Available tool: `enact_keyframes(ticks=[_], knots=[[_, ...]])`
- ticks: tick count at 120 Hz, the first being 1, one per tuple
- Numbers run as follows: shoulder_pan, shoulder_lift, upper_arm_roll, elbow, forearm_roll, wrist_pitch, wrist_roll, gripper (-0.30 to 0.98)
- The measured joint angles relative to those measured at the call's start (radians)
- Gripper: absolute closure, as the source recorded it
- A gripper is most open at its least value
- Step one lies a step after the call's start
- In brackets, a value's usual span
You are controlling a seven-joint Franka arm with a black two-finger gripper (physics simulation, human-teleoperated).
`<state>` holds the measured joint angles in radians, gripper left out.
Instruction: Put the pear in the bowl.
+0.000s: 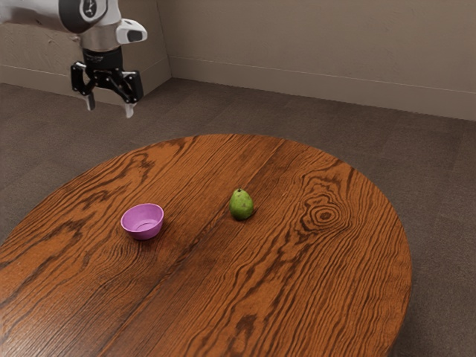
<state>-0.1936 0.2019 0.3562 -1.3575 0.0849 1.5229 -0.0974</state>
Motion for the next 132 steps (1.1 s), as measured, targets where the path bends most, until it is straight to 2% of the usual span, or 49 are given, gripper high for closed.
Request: enact_keyframes(ticks=[40,61,96,112,132], knots=[[-0.045,0.047,-0.012,-0.085,-0.008,0.114,-0.018,0.0],[-0.047,0.104,-0.027,-0.12,-0.081,0.199,-0.039,0.0],[-0.049,0.212,-0.074,-0.131,-0.273,0.339,-0.07,0.0],[-0.071,0.266,-0.095,-0.158,-0.307,0.43,-0.079,0.0],[-0.083,0.352,-0.13,-0.169,-0.316,0.563,-0.087,0.0]])
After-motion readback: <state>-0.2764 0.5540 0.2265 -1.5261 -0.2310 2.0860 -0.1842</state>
